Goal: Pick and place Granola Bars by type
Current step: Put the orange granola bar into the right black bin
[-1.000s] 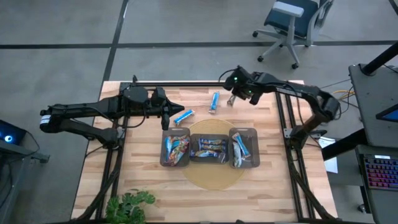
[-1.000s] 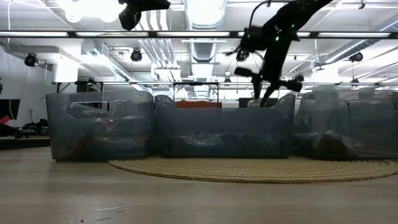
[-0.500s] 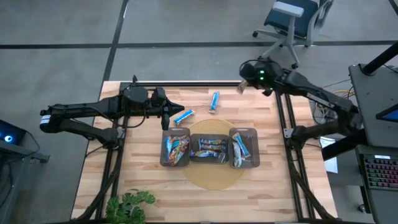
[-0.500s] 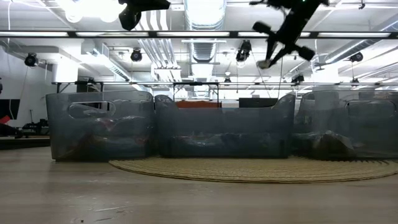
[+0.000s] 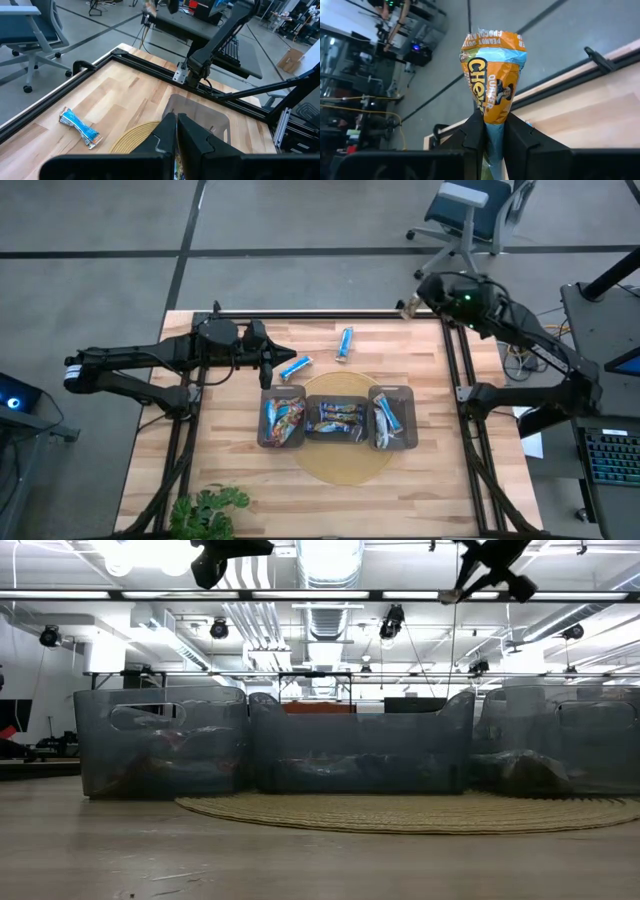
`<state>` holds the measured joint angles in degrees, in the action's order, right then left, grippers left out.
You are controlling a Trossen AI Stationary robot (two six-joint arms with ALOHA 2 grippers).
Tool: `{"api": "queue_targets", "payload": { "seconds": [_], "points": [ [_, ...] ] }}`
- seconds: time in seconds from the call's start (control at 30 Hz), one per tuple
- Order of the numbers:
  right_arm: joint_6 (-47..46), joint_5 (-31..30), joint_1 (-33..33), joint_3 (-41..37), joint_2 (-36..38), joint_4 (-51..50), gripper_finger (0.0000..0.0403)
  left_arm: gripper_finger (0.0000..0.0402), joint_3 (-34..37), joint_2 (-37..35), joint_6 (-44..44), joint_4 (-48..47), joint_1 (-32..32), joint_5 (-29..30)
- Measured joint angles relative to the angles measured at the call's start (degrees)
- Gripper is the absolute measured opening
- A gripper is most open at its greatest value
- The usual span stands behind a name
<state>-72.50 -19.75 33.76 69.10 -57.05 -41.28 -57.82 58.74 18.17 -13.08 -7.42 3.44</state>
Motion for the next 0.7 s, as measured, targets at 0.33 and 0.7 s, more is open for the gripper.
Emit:
{"api": "queue_targets", "payload": {
  "seconds": [0.33, 0.7],
  "points": [
    [7.13, 1.62, 0.0, 0.0, 4.65, -0.02, 0.0043, 0.0, 0.0, 0.0, 0.02, -0.02, 0.0, 0.02],
    [18.37, 8.37, 0.0, 0.0, 10.25, 0.13, 0.0043, 0.0, 0.0, 0.0, -0.5, -0.02, 0.0, 0.02]
  ]
}}
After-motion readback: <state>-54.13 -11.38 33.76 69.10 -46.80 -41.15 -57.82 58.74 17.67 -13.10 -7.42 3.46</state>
